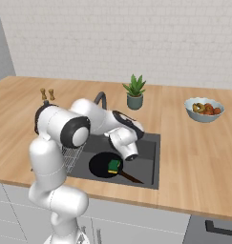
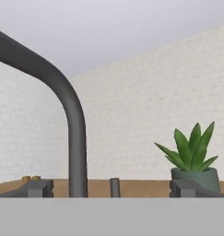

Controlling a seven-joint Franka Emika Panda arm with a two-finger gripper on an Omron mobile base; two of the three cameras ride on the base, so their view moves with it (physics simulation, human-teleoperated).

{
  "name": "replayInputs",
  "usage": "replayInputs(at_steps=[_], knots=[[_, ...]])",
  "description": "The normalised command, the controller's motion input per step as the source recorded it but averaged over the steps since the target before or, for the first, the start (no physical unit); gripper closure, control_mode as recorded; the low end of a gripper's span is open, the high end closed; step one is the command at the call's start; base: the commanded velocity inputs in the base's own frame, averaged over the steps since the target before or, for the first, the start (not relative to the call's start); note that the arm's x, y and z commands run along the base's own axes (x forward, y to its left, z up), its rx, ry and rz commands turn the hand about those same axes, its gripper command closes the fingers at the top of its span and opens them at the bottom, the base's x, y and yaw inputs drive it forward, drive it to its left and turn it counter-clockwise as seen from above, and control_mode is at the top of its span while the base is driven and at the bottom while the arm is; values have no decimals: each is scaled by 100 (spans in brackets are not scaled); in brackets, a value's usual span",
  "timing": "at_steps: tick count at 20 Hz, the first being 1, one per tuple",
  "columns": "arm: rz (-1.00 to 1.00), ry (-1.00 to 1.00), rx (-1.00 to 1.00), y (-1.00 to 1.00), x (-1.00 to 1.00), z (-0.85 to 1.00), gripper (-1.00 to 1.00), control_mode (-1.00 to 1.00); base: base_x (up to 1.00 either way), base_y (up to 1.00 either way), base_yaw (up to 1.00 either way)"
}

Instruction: Pick the pan and sponge and place them into the sink. Then turn on the water.

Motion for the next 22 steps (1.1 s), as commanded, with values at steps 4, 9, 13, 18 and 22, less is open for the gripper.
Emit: replayInputs(at_steps=[4, 9, 13, 18, 22], knots=[[0, 7, -3, 20, 0, 0, -100, -100, 0, 0, 0], [0, 0, 0, 9, 2, -7, -100, -100, 0, 0, 0], [0, 0, 0, 0, 7, -26, -100, -100, 0, 0, 0], [0, 0, 0, 0, 20, -28, -100, -100, 0, 0, 0], [0, 0, 0, 0, 27, -7, -100, -100, 0, 0, 0]])
